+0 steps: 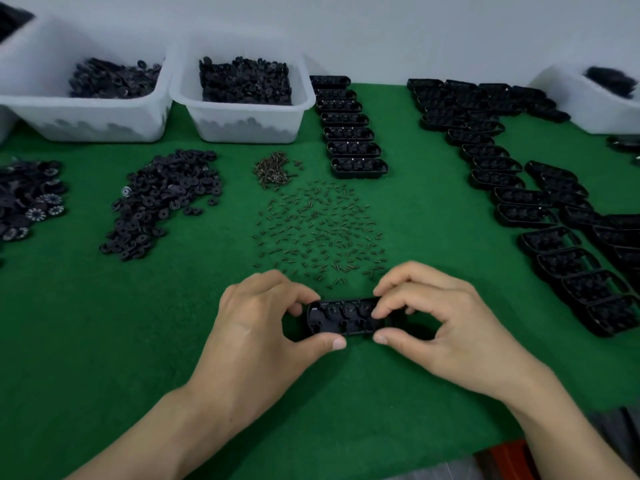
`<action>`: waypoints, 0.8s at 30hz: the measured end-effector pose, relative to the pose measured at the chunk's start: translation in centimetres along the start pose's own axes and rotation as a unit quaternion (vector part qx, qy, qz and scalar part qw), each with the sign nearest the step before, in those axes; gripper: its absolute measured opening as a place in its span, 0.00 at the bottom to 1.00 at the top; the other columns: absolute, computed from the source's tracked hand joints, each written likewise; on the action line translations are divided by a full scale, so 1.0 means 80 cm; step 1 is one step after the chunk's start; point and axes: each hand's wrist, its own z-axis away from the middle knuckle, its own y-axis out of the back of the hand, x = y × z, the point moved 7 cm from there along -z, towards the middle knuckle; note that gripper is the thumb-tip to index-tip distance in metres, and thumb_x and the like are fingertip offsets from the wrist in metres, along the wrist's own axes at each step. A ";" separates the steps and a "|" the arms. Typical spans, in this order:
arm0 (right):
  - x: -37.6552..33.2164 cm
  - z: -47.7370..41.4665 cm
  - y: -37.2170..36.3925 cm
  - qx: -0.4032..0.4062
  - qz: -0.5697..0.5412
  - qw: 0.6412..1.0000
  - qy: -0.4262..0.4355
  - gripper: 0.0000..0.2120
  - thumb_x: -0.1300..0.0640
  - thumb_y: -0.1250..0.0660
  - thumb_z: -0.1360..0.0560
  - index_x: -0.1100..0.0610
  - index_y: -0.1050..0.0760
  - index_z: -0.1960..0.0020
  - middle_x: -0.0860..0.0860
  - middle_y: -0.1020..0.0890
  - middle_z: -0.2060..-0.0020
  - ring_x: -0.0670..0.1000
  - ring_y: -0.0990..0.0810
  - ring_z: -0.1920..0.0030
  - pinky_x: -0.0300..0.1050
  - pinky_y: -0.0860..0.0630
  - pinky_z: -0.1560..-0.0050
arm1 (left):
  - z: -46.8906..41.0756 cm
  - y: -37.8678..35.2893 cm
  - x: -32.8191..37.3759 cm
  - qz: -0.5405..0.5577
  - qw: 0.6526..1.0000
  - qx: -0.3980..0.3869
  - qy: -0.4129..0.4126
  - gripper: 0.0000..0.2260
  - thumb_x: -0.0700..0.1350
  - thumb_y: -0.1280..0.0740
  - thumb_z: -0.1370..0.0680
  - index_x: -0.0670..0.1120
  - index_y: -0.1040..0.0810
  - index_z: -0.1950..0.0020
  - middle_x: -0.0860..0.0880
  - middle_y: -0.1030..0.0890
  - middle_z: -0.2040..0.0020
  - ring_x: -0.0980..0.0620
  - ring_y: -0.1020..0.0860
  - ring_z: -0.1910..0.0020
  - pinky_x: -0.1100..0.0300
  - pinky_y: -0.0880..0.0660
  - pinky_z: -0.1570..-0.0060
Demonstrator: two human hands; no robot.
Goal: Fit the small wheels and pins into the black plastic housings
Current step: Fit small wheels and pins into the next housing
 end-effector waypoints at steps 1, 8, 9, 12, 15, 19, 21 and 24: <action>-0.001 -0.003 0.001 0.003 0.007 1.000 0.002 0.08 0.57 0.24 0.34 0.53 0.20 0.57 0.46 0.23 0.53 0.46 0.23 0.52 0.36 0.27 0.53 | -0.004 0.003 0.001 -0.002 1.000 0.003 -0.001 0.25 0.68 0.38 0.40 0.53 0.20 0.55 0.59 0.27 0.63 0.61 0.30 0.60 0.59 0.33 0.55; 0.000 -0.024 0.013 0.074 0.054 0.996 -0.010 0.05 0.58 0.26 0.33 0.55 0.21 0.58 0.47 0.23 0.51 0.41 0.24 0.52 0.38 0.27 0.50 | -0.036 0.020 0.010 -0.024 0.999 0.027 -0.008 0.20 0.64 0.33 0.40 0.51 0.19 0.57 0.57 0.27 0.64 0.61 0.30 0.61 0.60 0.34 0.58; 0.002 -0.027 0.014 0.086 0.058 0.994 -0.016 0.05 0.59 0.25 0.33 0.55 0.21 0.59 0.48 0.23 0.51 0.41 0.24 0.54 0.39 0.26 0.51 | -0.042 0.021 0.011 -0.027 0.999 0.028 -0.007 0.20 0.63 0.33 0.40 0.51 0.19 0.57 0.56 0.27 0.64 0.60 0.30 0.62 0.61 0.35 0.59; 0.009 -0.038 0.020 0.117 0.057 0.991 -0.033 0.04 0.60 0.25 0.34 0.56 0.20 0.61 0.51 0.23 0.53 0.45 0.23 0.57 0.43 0.25 0.53 | -0.061 0.022 0.013 -0.034 0.999 0.028 -0.006 0.20 0.62 0.33 0.39 0.50 0.19 0.56 0.56 0.27 0.64 0.60 0.30 0.62 0.66 0.35 0.63; 0.020 -0.050 0.029 0.145 0.063 0.986 -0.044 0.03 0.61 0.25 0.34 0.57 0.19 0.62 0.51 0.21 0.55 0.47 0.23 0.59 0.41 0.26 0.55 | -0.080 0.018 0.013 -0.023 0.999 0.022 0.006 0.19 0.58 0.30 0.35 0.50 0.20 0.49 0.57 0.27 0.61 0.62 0.30 0.61 0.70 0.35 0.62; 0.039 -0.067 0.051 0.186 0.074 0.978 -0.052 0.03 0.61 0.25 0.34 0.56 0.18 0.63 0.50 0.19 0.55 0.35 0.26 0.60 0.34 0.26 0.55 | -0.103 0.007 0.010 0.059 0.998 0.003 0.034 0.22 0.48 0.32 0.27 0.48 0.29 0.34 0.59 0.26 0.54 0.62 0.27 0.58 0.69 0.29 0.56; 0.051 -0.078 0.066 0.202 0.083 0.974 -0.057 0.03 0.62 0.25 0.34 0.56 0.18 0.63 0.49 0.20 0.55 0.34 0.27 0.60 0.33 0.26 0.54 | -0.118 0.000 0.013 0.116 0.992 -0.020 0.048 0.21 0.45 0.34 0.25 0.48 0.31 0.32 0.58 0.24 0.49 0.62 0.25 0.53 0.67 0.27 0.51; 0.074 -0.103 0.091 0.220 0.094 0.969 -0.062 0.03 0.63 0.25 0.34 0.57 0.18 0.63 0.49 0.20 0.55 0.35 0.27 0.60 0.33 0.26 0.54 | -0.153 -0.014 0.017 0.200 0.974 -0.060 0.086 0.18 0.42 0.37 0.23 0.49 0.31 0.32 0.57 0.22 0.50 0.60 0.24 0.56 0.78 0.30 0.64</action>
